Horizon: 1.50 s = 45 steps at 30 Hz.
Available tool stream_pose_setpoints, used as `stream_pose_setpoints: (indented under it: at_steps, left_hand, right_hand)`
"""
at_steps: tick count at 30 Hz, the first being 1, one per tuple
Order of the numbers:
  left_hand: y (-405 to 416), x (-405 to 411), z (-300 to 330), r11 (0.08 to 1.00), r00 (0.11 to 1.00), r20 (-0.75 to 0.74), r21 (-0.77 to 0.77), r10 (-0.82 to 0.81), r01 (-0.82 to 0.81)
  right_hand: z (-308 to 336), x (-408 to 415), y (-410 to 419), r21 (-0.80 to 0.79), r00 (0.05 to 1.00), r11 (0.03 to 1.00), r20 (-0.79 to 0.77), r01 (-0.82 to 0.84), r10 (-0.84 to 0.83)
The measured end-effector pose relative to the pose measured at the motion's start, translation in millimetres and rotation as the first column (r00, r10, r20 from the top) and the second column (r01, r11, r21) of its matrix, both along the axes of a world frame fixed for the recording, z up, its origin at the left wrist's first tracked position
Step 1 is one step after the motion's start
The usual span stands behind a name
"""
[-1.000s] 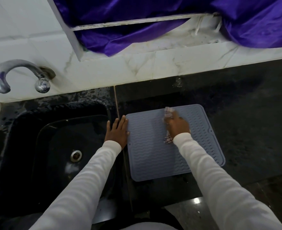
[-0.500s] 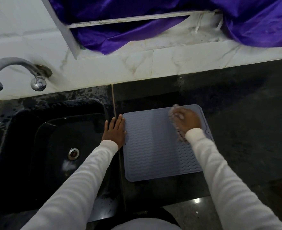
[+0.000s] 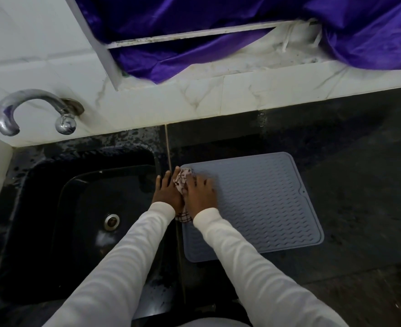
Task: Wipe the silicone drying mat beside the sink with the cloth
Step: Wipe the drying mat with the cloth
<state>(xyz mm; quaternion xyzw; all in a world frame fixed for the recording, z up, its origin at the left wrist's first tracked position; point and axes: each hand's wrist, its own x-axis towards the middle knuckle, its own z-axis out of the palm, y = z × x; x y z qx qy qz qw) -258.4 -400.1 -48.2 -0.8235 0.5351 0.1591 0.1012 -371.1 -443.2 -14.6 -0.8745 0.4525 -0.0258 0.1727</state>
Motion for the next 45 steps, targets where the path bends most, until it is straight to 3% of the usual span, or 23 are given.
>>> stream_pose_setpoints:
  at_steps: [8, 17, 21, 25, 28, 30, 33, 37, 42, 45]
  left_hand:
    - [3, 2, 3, 0.998, 1.0, -0.013, -0.068, 0.005, -0.006]
    - [5, 3, 4, 0.994, 0.999, -0.054, -0.112, 0.006, -0.012]
    - [5, 3, 4, 0.993, 0.998, -0.064, -0.113, 0.009, -0.016]
    - [3, 2, 7, 0.996, 0.998, -0.063, -0.09, -0.001, -0.005]
    - [1, 5, 9, 0.997, 0.998, -0.056, -0.072, -0.013, 0.009]
    - [1, 6, 10, 0.998, 0.997, -0.073, -0.066, -0.018, 0.013]
    - [2, 8, 9, 0.998, 0.997, -0.076, -0.059, -0.022, 0.018]
    - [-2, 13, 6, 0.999, 0.999, -0.032, -0.017, -0.04, 0.039]
    - [-1, 15, 11, 0.998, 0.996, -0.093, -0.058, -0.008, 0.002]
    - [-3, 17, 15, 0.999, 0.992, -0.13, -0.051, -0.005, -0.002]
  right_hand:
    - [-19, -25, -28, -0.037, 0.973, 0.985, -0.163, -0.169, 0.161]
    - [-18, -134, -117, -0.093, 0.969, 0.993, -0.232, 0.067, -0.087]
    - [-19, -171, -145, -0.171, 0.961, 0.963, -0.147, 0.207, -0.233]
    - [-13, -157, -147, -0.085, 0.949, 0.945, 0.013, 0.316, -0.316]
    - [1, -114, -120, 0.004, 0.928, 0.963, 0.269, 0.268, -0.259]
    - [9, -76, -86, 0.046, 0.929, 0.985, 0.328, 0.164, -0.17]
    - [-1, -21, -30, 0.106, 0.969, 0.994, 0.247, -0.008, -0.019]
    - [-21, 2, -3, 0.035, 0.997, 0.999, -0.068, -0.031, 0.033]
    - [-14, -11, -39, 0.021, 0.973, 0.982, -0.133, -0.189, 0.19]
    - [-16, -34, -68, 0.021, 0.974, 0.983, -0.132, -0.184, 0.185]
